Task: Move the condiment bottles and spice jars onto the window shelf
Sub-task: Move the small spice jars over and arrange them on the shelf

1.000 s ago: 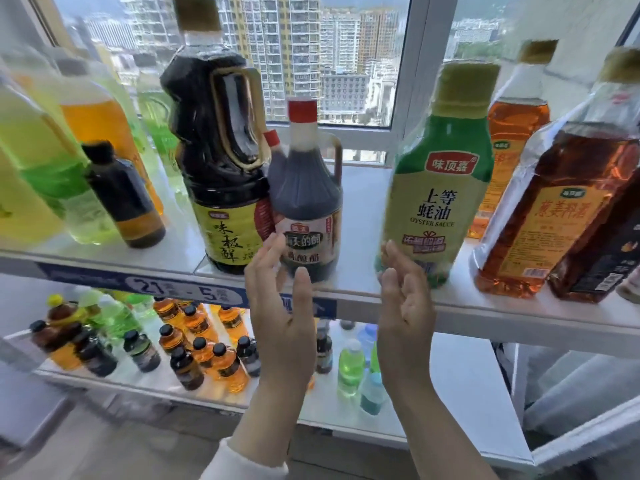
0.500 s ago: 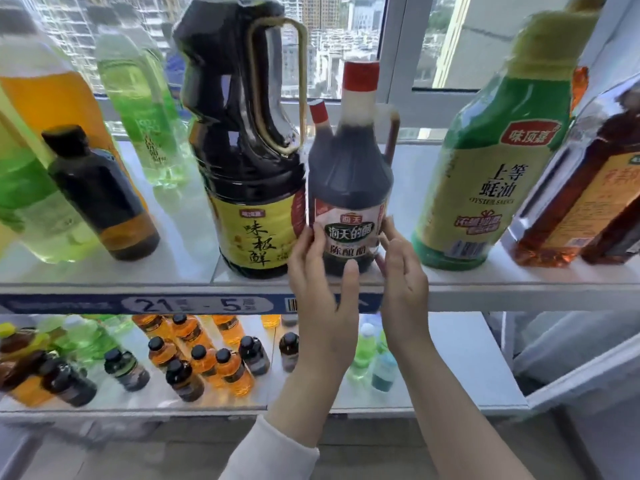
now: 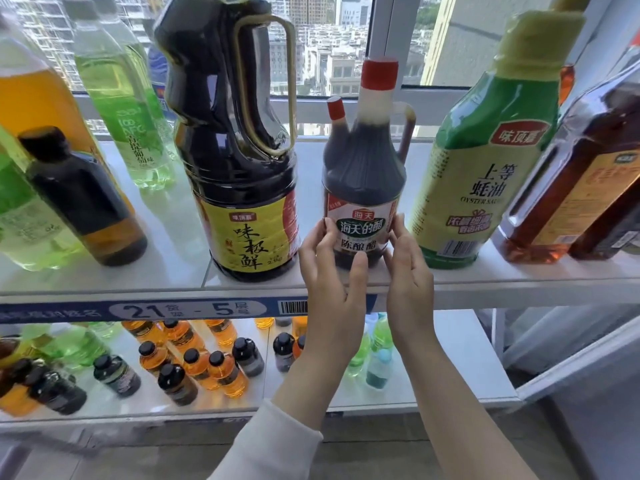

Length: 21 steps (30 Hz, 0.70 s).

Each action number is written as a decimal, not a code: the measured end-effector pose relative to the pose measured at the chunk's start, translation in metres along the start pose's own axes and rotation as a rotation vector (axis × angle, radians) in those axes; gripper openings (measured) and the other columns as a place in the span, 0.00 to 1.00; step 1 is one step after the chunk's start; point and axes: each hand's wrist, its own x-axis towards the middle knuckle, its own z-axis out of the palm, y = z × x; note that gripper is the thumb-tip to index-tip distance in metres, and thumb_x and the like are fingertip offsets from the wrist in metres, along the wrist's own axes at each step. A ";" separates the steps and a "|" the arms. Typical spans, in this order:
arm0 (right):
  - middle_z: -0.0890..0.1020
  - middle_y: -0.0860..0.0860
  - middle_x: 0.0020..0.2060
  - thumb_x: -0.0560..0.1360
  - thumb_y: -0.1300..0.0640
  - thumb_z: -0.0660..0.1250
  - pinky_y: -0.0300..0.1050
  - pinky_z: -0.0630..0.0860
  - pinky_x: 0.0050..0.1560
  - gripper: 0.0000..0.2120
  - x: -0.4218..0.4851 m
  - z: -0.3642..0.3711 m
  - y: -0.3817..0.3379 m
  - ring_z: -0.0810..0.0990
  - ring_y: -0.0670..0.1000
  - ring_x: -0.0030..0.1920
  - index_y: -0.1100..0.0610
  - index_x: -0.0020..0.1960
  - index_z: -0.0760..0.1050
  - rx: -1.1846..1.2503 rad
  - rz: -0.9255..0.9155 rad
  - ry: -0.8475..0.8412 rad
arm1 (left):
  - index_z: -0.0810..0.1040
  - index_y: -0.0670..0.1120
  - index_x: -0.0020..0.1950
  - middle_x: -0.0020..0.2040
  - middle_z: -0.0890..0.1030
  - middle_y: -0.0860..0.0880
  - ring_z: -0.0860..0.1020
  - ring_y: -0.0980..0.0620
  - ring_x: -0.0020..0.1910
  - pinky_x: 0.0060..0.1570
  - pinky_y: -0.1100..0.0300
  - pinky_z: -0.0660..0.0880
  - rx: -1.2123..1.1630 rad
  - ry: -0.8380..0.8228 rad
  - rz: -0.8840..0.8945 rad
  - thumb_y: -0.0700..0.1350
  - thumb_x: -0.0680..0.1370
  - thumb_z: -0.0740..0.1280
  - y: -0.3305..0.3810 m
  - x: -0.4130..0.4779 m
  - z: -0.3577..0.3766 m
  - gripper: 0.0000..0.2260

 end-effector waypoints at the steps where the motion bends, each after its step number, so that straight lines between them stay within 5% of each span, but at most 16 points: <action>1: 0.71 0.47 0.69 0.70 0.36 0.53 0.52 0.64 0.71 0.23 0.000 0.000 0.000 0.68 0.45 0.69 0.39 0.64 0.64 0.001 0.006 0.002 | 0.60 0.56 0.68 0.67 0.57 0.60 0.61 0.57 0.71 0.69 0.56 0.65 -0.001 -0.003 -0.001 0.59 0.74 0.54 0.000 0.000 0.001 0.22; 5: 0.70 0.47 0.69 0.74 0.40 0.53 0.51 0.65 0.71 0.21 -0.002 -0.001 -0.002 0.68 0.45 0.69 0.41 0.65 0.63 -0.003 0.013 0.004 | 0.58 0.57 0.69 0.68 0.56 0.62 0.61 0.55 0.72 0.70 0.54 0.64 0.015 -0.022 0.004 0.59 0.75 0.54 -0.001 0.000 0.000 0.22; 9: 0.69 0.45 0.68 0.78 0.47 0.53 0.51 0.65 0.70 0.15 -0.015 0.001 -0.011 0.66 0.43 0.70 0.42 0.63 0.66 -0.109 -0.104 0.120 | 0.56 0.53 0.73 0.73 0.59 0.53 0.57 0.67 0.70 0.66 0.75 0.57 0.118 -0.062 0.037 0.56 0.79 0.55 0.011 -0.007 -0.013 0.24; 12: 0.70 0.48 0.64 0.79 0.53 0.54 0.45 0.70 0.65 0.17 -0.031 0.008 -0.016 0.69 0.45 0.67 0.57 0.65 0.69 -0.154 -0.362 0.205 | 0.63 0.54 0.69 0.66 0.72 0.49 0.70 0.53 0.67 0.65 0.60 0.68 0.110 0.102 0.338 0.53 0.80 0.56 0.024 -0.016 -0.047 0.17; 14: 0.72 0.48 0.60 0.77 0.53 0.56 0.35 0.70 0.61 0.16 -0.038 0.022 -0.019 0.72 0.45 0.64 0.56 0.62 0.71 -0.154 -0.381 0.165 | 0.68 0.52 0.63 0.60 0.76 0.49 0.75 0.50 0.61 0.59 0.57 0.73 0.052 0.268 0.430 0.51 0.80 0.57 0.024 -0.013 -0.079 0.13; 17: 0.74 0.46 0.60 0.75 0.50 0.61 0.32 0.70 0.60 0.16 -0.042 0.049 -0.021 0.73 0.44 0.63 0.47 0.62 0.69 -0.106 -0.251 -0.018 | 0.67 0.56 0.61 0.62 0.73 0.53 0.73 0.59 0.61 0.60 0.66 0.70 0.033 0.402 0.197 0.53 0.78 0.61 0.017 0.008 -0.123 0.12; 21: 0.67 0.42 0.67 0.76 0.52 0.64 0.41 0.67 0.68 0.23 -0.035 0.075 -0.014 0.67 0.39 0.67 0.49 0.70 0.63 -0.188 -0.105 -0.160 | 0.63 0.52 0.70 0.70 0.66 0.51 0.65 0.60 0.68 0.59 0.75 0.64 0.105 0.161 -0.083 0.55 0.72 0.63 0.005 0.034 -0.150 0.27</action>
